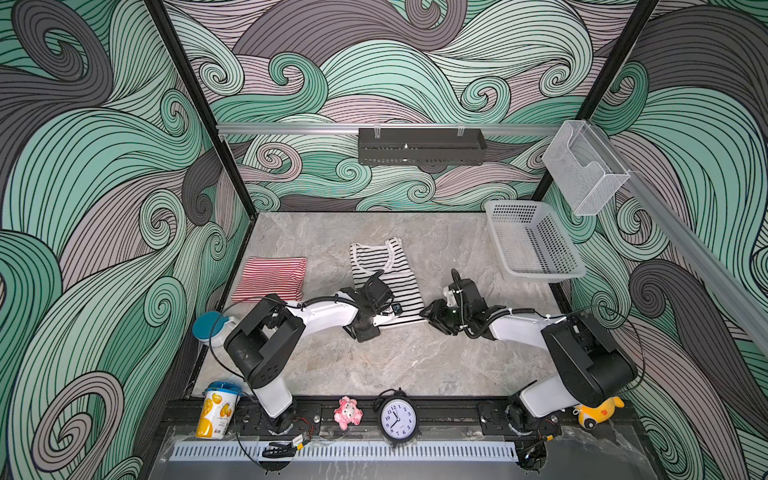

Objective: Fold and stack the tank tops

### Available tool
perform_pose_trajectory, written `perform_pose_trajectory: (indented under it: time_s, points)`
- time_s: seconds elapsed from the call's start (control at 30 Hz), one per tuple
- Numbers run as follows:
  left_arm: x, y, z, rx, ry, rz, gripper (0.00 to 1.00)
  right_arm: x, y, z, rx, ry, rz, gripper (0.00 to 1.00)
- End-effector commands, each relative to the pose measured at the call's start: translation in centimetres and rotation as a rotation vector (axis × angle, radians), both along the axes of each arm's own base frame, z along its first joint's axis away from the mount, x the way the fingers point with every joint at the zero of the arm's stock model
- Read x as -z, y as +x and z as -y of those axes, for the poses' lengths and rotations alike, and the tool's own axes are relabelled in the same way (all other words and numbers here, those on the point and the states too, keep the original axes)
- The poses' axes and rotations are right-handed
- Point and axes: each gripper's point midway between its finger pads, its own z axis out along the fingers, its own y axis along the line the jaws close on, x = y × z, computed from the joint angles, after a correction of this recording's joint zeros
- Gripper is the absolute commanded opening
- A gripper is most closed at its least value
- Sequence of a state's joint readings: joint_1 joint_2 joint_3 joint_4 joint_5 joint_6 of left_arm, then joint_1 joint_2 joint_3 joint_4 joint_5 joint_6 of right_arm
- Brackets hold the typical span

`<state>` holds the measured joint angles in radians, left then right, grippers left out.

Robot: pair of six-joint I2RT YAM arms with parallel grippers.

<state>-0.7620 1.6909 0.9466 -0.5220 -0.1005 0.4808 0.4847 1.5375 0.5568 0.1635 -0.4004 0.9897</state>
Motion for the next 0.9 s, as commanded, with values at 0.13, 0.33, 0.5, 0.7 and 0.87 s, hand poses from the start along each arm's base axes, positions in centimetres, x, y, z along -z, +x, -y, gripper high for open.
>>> perform_pose_trajectory:
  time_s: [0.13, 0.33, 0.5, 0.7, 0.87]
  points:
    - [0.0, -0.7, 0.0, -0.003, 0.017, -0.04, 0.0, 1.9, -1.7, 0.2, 0.008, -0.024, -0.088, 0.48]
    - [0.0, -0.5, 0.0, -0.006, 0.021, -0.036, 0.0, 2.1, -2.0, 0.4, 0.02, -0.017, -0.087, 0.46]
    - [0.0, -0.7, -0.2, -0.007, 0.021, -0.04, 0.0, 3.3, -1.6, 0.9, 0.046, -0.031, -0.097, 0.44]
    - [0.2, -1.0, -0.5, -0.006, 0.03, -0.043, 0.0, 3.9, -1.4, 0.8, 0.049, -0.035, -0.097, 0.34]
    - [0.4, -1.2, -0.7, 0.005, 0.037, -0.051, 0.0, 3.7, -1.0, 0.7, 0.051, -0.033, -0.081, 0.23]
